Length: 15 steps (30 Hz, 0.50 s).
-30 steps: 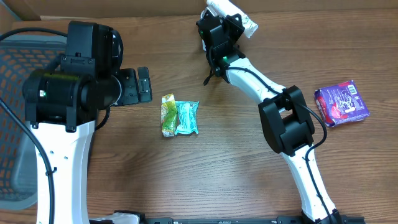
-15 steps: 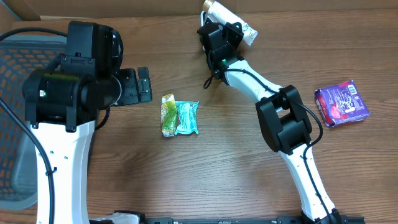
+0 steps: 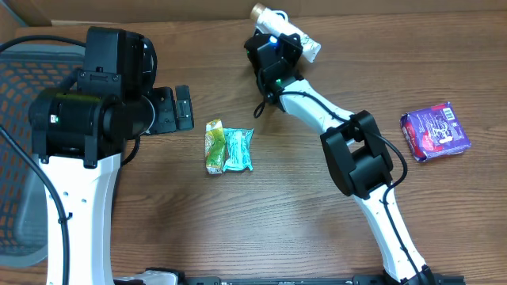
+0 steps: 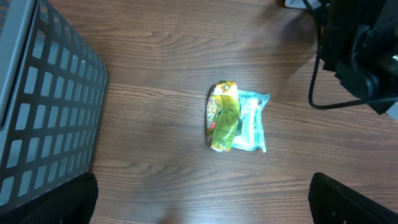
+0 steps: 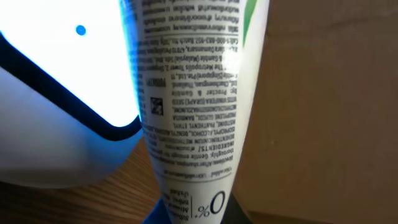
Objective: Scan the item barcode
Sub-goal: 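Hold the tube's barcode side in front of the scanner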
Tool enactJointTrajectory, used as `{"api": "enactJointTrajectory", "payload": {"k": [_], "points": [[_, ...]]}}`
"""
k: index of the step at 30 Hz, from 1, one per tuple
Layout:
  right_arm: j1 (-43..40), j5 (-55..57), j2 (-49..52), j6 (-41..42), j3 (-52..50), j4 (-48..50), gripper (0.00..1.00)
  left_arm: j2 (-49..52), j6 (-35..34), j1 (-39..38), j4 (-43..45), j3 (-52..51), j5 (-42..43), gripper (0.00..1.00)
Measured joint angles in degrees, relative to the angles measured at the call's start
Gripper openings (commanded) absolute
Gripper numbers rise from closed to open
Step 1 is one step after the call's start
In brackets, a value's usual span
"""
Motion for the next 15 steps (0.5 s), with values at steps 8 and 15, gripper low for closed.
{"api": "enactJointTrajectory", "payload": {"k": [8,15], "points": [[0.35,4.09,0.00,-1.16,0.00,1.55,0.04,0.00,0.00,0.00,0.00,0.00,0.00,1.00],[0.37,6.40,0.00,-2.25,0.00,2.62,0.04,0.00,0.00,0.00,0.00,0.00,0.00,1.00]]}}
